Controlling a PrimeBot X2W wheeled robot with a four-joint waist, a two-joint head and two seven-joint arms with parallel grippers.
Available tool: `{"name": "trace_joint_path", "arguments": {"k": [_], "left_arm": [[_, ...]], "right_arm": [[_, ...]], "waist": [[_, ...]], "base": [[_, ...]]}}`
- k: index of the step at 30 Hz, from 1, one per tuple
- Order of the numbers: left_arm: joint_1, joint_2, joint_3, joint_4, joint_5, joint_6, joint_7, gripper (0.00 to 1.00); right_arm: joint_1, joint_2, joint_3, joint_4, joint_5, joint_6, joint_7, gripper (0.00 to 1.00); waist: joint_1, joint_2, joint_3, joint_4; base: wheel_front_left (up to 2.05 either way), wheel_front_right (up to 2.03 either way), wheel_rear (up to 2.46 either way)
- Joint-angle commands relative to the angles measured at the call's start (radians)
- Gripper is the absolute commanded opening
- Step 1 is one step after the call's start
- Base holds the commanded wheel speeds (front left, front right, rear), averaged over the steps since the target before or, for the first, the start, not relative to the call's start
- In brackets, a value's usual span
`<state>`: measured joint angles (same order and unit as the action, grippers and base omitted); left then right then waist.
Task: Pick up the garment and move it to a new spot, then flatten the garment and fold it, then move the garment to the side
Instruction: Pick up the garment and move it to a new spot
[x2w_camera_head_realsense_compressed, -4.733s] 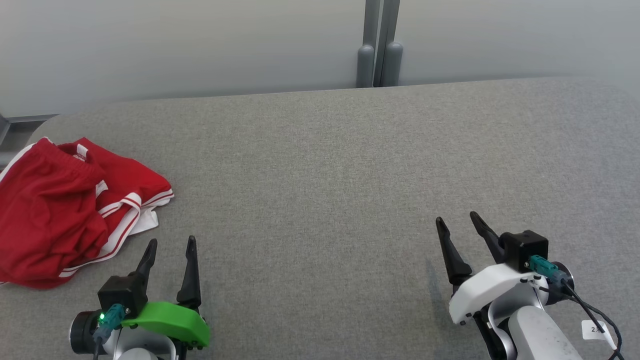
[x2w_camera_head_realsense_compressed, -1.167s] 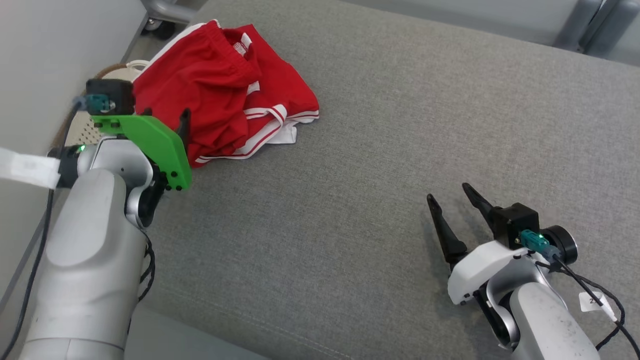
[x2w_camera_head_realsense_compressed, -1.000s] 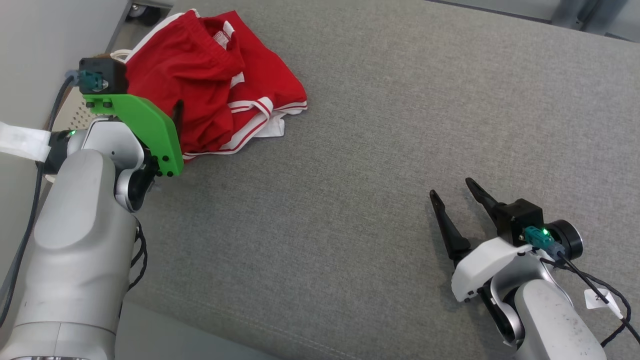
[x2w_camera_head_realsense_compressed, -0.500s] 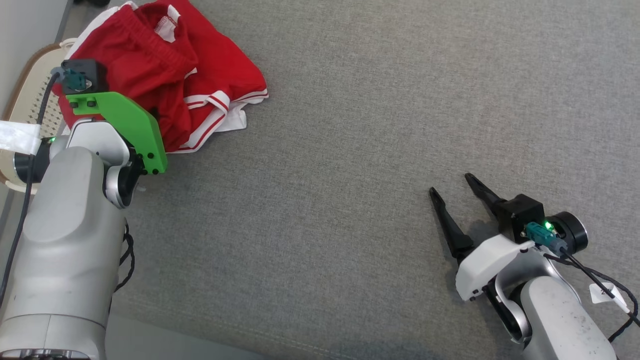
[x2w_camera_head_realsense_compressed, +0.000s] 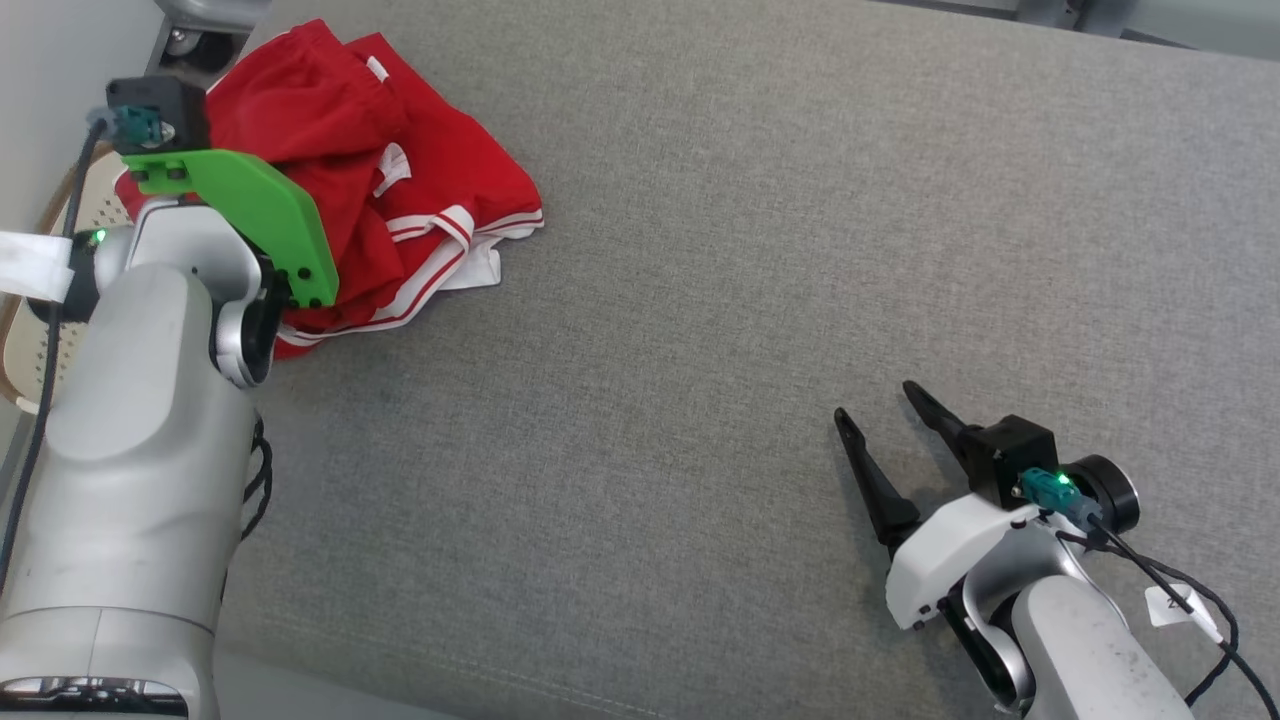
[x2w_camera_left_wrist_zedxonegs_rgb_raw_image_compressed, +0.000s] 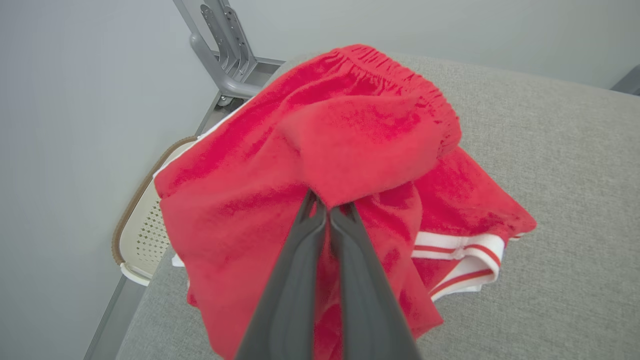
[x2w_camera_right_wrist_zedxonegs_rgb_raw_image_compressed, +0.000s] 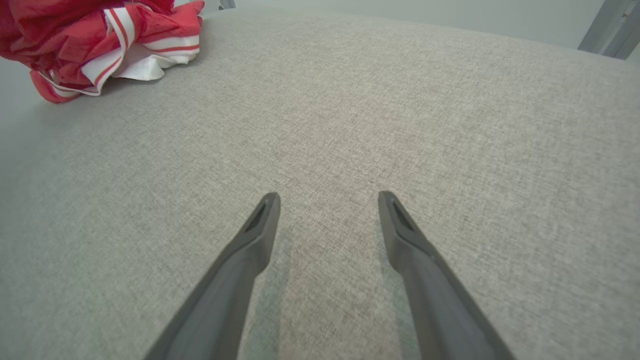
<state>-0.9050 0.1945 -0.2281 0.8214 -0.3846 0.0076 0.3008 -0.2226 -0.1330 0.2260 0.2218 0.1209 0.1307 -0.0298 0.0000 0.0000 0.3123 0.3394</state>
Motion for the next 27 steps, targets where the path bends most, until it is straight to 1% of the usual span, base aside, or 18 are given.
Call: {"name": "trace_joint_path", "arguments": {"k": [1, 6, 9, 14, 15, 18, 24, 27], "left_arm": [[-0.028, 0.010, -0.002, -0.016, 0.006, -0.003, -0.015, 0.00], [-0.064, 0.021, -0.022, -0.079, 0.030, -0.004, -0.045, 0.00], [-0.080, 0.014, -0.035, -0.119, 0.036, -0.011, -0.063, 0.00], [-0.105, -0.017, -0.041, -0.199, 0.011, -0.035, -0.082, 0.00], [-0.105, -0.017, -0.041, -0.199, 0.011, -0.035, -0.082, 0.00], [-0.112, -0.048, -0.043, -0.254, -0.018, -0.058, -0.096, 0.00], [-0.131, -0.093, -0.088, -0.356, -0.030, -0.083, -0.112, 0.00], [-0.134, -0.119, -0.113, -0.402, -0.062, -0.093, -0.119, 0.00]], "right_arm": [[0.015, 0.006, 0.005, 0.009, 0.009, 0.000, -0.013, 1.00], [0.024, 0.024, 0.000, 0.039, 0.020, 0.000, -0.039, 1.00], [0.035, 0.036, -0.006, 0.057, 0.021, 0.000, -0.054, 1.00], [0.046, 0.052, -0.019, 0.084, 0.029, 0.000, -0.076, 1.00], [0.046, 0.052, -0.019, 0.084, 0.029, 0.000, -0.076, 1.00], [0.053, 0.061, -0.026, 0.096, 0.029, 0.000, -0.084, 1.00], [0.051, 0.072, -0.040, 0.106, 0.027, 0.000, -0.096, 1.00], [0.043, 0.075, -0.053, 0.104, 0.024, 0.000, -0.104, 1.00]], "waist": [[0.0000, 0.0000, -0.048, -0.009], [0.0000, 0.0000, -0.104, -0.039], [0.0000, 0.0000, -0.137, -0.066], [0.0000, 0.0000, -0.182, -0.129], [0.0000, 0.0000, -0.182, -0.129], [0.0000, 0.0000, -0.195, -0.172], [0.0000, 0.0000, -0.196, -0.269], [0.0000, 0.0000, -0.182, -0.320]], "base": [[0.00, 0.00, 0.00], [0.00, 0.00, 0.00], [0.00, 0.00, 0.00], [0.00, 0.00, 0.00], [0.00, 0.00, 0.00], [0.00, 0.00, 0.00], [0.00, 0.00, 0.00], [0.00, 0.00, 0.00]]}}
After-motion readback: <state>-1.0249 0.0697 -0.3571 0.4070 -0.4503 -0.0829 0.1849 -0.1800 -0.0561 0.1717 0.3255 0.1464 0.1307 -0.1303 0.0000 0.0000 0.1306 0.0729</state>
